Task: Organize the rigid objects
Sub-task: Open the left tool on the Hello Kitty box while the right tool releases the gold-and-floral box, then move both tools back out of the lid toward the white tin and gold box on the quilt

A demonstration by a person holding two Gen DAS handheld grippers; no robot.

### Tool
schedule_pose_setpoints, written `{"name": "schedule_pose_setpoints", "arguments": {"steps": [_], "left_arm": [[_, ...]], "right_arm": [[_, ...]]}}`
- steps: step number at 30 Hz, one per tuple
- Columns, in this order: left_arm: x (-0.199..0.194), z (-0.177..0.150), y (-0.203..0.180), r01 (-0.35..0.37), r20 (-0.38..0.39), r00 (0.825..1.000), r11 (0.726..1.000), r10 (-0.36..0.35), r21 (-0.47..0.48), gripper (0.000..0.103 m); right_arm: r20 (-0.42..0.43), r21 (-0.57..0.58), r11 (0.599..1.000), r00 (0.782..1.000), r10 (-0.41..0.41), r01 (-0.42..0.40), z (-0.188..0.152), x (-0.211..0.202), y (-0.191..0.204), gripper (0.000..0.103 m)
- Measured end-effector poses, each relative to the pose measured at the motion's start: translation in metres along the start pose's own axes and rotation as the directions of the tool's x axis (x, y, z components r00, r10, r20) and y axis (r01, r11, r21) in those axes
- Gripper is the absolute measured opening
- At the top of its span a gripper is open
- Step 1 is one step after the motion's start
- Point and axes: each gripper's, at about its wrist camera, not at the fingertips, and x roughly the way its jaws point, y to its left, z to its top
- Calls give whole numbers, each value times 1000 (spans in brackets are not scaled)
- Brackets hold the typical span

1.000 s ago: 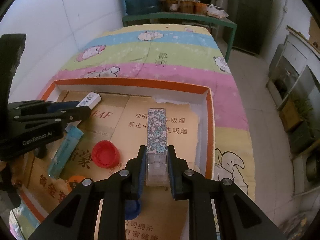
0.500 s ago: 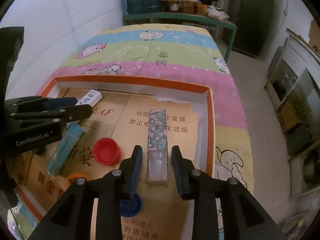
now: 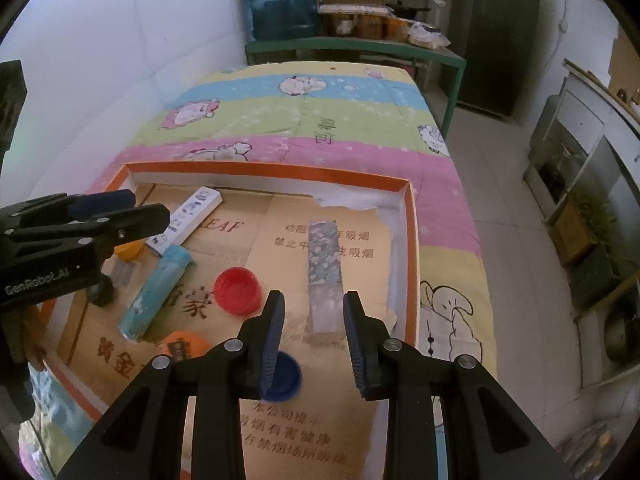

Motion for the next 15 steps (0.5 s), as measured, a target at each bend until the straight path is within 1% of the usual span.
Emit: {"name": "schedule_pose_setpoints", "arguments": {"steps": [7, 8, 9, 10, 11, 13, 15], "left_arm": [[-24, -6, 0, 2, 36, 999, 1000, -1, -6, 56], [-28, -8, 0, 2, 42, 999, 1000, -2, -7, 56], [-30, -8, 0, 2, 45, 999, 1000, -2, -8, 56], [-32, -8, 1, 3, 49, 999, 1000, -2, -9, 57], [-35, -10, 1, 4, 52, 999, 1000, -3, -9, 58], [-41, -12, 1, 4, 58, 998, 1000, -4, -10, 60], [-45, -15, 1, 5, 65, 998, 1000, -4, -10, 61]], "right_arm": [[18, 5, 1000, 1000, -1, 1, -5, -18, 5, 31], [21, 7, 1000, 1000, -2, 2, -5, -21, 6, 34], [25, 9, 1000, 1000, -4, 3, -6, -24, 6, 48], [29, 10, 1000, 1000, -7, 6, -6, -27, 7, 56], [36, 12, 1000, 999, -12, 11, -7, -30, 8, 60], [47, 15, 1000, 999, -18, 17, -8, -35, 9, 60], [51, 21, 1000, 999, -15, 14, -9, -39, 9, 60]]}}
